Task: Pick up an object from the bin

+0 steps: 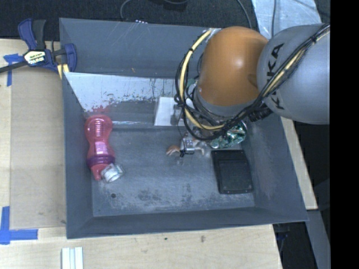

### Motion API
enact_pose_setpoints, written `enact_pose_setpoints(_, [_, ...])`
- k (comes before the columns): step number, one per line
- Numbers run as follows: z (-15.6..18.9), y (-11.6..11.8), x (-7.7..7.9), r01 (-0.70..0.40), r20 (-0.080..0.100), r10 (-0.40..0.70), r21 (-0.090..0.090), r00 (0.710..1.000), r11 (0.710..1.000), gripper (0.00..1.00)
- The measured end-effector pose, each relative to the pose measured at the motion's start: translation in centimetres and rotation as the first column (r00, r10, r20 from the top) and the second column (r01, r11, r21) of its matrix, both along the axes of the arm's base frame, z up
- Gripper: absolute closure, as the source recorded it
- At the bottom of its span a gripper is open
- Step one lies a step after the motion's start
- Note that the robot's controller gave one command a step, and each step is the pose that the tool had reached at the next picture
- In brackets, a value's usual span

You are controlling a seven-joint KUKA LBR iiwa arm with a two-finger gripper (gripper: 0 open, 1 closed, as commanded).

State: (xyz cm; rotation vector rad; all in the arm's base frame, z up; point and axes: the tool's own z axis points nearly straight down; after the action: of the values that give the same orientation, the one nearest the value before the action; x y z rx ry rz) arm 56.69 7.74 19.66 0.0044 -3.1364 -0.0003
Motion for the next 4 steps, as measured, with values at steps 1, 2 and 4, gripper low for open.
enact_pose_setpoints(1, [0.5, 0.0, 0.2, 0.002, 0.009, -0.002, 0.001, 1.0, 1.0, 0.0])
enact_pose_setpoints(2, [-5.9, -3.5, 2.5, 0.023, 0.011, -0.023, 0.001, 1.0, 1.0, 0.0])
enact_pose_setpoints(4, [-4.3, -9.9, 3.4, -0.034, 0.017, 0.034, 0.0, 0.999, 0.999, 0.0])
